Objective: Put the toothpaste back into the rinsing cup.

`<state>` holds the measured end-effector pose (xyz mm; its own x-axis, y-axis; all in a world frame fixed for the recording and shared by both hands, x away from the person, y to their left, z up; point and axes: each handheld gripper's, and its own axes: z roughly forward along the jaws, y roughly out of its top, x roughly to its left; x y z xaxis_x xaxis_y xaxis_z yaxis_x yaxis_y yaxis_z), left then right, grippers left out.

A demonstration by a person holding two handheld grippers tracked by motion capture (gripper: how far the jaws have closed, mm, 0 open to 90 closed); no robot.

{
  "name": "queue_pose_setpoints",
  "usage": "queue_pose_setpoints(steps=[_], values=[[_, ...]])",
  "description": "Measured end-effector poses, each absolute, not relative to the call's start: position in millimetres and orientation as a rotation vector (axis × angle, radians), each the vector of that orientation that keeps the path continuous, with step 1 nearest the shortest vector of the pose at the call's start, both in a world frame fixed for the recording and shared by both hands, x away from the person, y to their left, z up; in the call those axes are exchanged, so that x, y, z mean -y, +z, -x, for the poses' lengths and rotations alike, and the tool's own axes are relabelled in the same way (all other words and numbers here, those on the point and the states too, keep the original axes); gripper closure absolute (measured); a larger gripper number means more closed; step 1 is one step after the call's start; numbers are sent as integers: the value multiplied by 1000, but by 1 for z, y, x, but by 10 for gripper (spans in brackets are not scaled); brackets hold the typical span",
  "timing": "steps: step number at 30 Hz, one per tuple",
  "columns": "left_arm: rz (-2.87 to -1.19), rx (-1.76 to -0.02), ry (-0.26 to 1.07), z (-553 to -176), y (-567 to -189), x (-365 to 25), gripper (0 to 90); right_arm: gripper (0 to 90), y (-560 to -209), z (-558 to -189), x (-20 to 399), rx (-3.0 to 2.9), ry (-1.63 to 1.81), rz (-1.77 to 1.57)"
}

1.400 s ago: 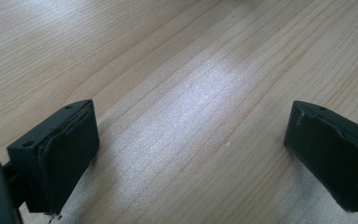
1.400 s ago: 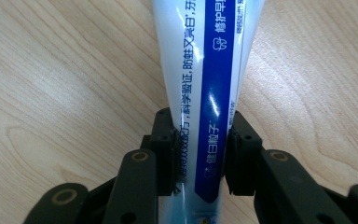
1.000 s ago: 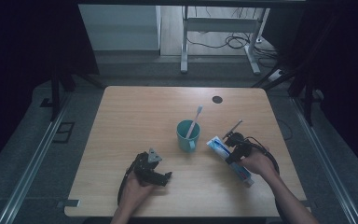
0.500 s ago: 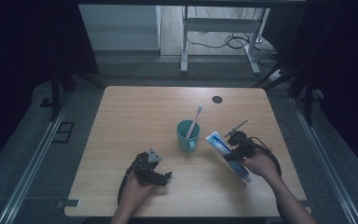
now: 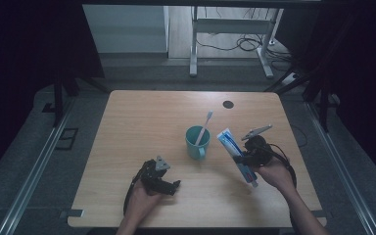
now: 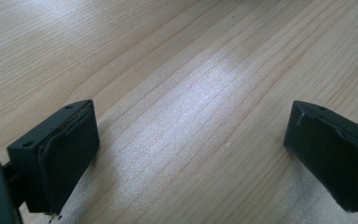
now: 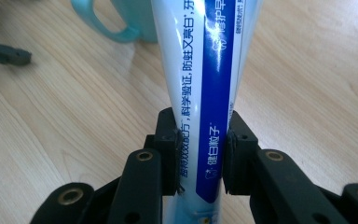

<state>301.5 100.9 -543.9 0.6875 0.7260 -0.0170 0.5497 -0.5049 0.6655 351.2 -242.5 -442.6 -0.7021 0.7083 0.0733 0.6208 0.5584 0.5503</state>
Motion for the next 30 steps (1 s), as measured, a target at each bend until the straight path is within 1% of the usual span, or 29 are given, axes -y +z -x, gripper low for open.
queue_pose_setpoints(steps=[16,30], values=[[-2245,-971,348,-302,-544,-101,33,713,-431,-344,241,-2465,1048,-1093],[-2244,-970,348,-302,-544,-101,34,712,-418,-349,231,-2374,1114,-1052]])
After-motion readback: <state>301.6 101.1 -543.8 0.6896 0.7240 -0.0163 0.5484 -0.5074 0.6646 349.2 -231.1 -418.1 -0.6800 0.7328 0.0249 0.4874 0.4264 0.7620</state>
